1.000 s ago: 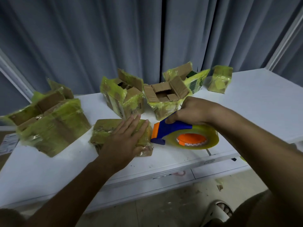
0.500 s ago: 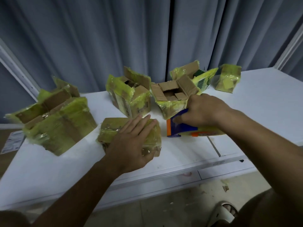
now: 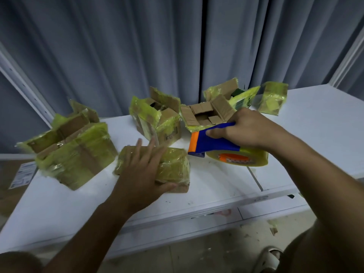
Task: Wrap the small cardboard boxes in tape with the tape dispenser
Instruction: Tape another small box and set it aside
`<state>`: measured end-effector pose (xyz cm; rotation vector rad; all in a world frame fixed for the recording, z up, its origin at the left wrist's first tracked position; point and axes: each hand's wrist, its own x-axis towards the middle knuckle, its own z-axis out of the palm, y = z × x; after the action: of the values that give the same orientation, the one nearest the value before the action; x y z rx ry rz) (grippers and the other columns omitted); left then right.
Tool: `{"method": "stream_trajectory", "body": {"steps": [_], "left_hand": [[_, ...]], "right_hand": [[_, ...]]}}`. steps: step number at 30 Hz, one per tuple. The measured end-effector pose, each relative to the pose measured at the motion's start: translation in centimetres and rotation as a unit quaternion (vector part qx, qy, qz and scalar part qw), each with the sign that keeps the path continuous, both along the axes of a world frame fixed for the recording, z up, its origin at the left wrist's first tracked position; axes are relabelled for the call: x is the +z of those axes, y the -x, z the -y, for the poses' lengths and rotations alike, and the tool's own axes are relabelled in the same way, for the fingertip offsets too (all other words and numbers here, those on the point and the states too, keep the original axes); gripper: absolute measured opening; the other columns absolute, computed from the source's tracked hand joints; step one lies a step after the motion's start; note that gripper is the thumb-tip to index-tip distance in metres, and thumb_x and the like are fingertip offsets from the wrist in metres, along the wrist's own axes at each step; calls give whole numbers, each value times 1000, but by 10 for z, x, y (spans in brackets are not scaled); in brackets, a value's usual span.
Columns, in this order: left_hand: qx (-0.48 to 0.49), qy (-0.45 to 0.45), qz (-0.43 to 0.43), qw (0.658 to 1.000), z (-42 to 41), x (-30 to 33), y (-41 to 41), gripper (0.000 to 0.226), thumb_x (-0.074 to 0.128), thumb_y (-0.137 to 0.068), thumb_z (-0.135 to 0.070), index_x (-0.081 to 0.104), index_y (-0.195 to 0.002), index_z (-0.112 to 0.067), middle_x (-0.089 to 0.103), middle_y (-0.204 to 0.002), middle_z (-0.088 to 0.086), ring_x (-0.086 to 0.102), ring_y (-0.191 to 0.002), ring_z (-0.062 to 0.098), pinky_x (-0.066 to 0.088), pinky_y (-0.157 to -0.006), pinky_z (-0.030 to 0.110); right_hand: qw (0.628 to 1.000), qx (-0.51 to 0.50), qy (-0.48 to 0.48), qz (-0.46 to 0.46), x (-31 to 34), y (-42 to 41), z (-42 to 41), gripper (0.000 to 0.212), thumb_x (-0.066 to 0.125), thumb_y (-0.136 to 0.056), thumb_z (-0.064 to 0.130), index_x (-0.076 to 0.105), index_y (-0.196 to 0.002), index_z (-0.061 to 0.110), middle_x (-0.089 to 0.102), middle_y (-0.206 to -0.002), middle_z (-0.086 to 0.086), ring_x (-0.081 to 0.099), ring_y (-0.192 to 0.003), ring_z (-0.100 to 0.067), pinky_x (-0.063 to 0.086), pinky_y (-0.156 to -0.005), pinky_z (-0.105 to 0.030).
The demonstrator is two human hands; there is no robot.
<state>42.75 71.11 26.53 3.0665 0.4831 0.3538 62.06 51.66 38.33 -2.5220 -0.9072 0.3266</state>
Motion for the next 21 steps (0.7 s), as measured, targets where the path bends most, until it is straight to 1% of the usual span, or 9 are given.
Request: {"method": "stream_trajectory", "body": {"steps": [3, 5, 7, 9, 12, 15, 18, 19, 21], "left_hand": [[-2, -4, -23, 1000, -13, -10, 9, 92, 20, -82, -87, 22, -154, -30, 16, -163, 2, 7, -150, 36, 11, -117, 63], [-18, 11, -29, 999, -21, -17, 7, 89, 19, -84, -86, 20, -155, -33, 14, -164, -1, 2, -151, 32, 7, -118, 60], [-30, 10, -25, 999, -27, -17, 5, 87, 17, -82, -87, 14, -155, -39, 10, -164, -6, -5, -151, 27, 1, -120, 56], [-34, 11, -11, 999, -30, -17, 5, 87, 18, -81, -88, 13, -154, -41, 9, -163, -10, -7, -151, 25, -3, -120, 54], [-30, 32, 26, 999, -24, -14, 8, 90, 29, -80, -87, 17, -155, -38, 14, -162, -13, -3, -151, 22, -3, -120, 55], [-7, 87, 61, 994, -19, -8, 11, 101, 45, -71, -86, 26, -152, -29, 25, -159, -7, 10, -149, 25, 6, -120, 55], [6, 62, 53, 997, -28, -7, 18, 93, 45, -67, -89, 36, -142, -36, 28, -157, -10, 19, -145, 27, 20, -114, 60], [6, 57, 44, 997, -31, -8, 20, 90, 42, -67, -90, 34, -143, -41, 27, -157, -12, 20, -144, 25, 21, -112, 59], [-1, 67, 34, 997, -39, -10, 24, 88, 37, -70, -89, 22, -147, -50, 26, -155, -15, 20, -142, 23, 21, -113, 56]], "right_hand": [[1000, 1, -9, -5, 0, -4, 4, 42, 70, -81, 65, 53, -83, 27, 67, -82, 5, 64, -78, -15, 48, -62, -29], [1000, -8, -9, -12, 2, -6, 6, 42, 70, -81, 65, 56, -83, 26, 69, -83, 4, 65, -77, -15, 52, -67, -31], [999, -16, -19, -23, 4, -8, 9, 42, 71, -81, 64, 59, -83, 25, 71, -83, 3, 65, -74, -16, 54, -68, -30], [998, -19, -39, -42, 7, -8, 13, 40, 71, -82, 63, 61, -82, 24, 71, -81, 4, 65, -73, -16, 52, -65, -29], [997, -13, -51, -65, 8, -6, 15, 42, 70, -82, 63, 65, -84, 22, 72, -78, 2, 67, -73, -17, 49, -63, -27], [994, -9, -64, -83, 7, -3, 15, 48, 70, -79, 65, 70, -86, 18, 74, -78, -1, 70, -73, -18, 49, -63, -27], [992, 1, -80, -99, 8, -1, 18, 45, 69, -79, 65, 70, -85, 20, 75, -75, 2, 70, -71, -16, 49, -60, -23], [991, 3, -86, -105, 9, -1, 19, 44, 69, -78, 64, 70, -85, 21, 75, -73, 4, 70, -70, -15, 49, -59, -22], [988, 9, -93, -123, 11, -1, 20, 47, 68, -75, 66, 72, -87, 21, 75, -71, 6, 71, -68, -14, 50, -59, -22]]}}
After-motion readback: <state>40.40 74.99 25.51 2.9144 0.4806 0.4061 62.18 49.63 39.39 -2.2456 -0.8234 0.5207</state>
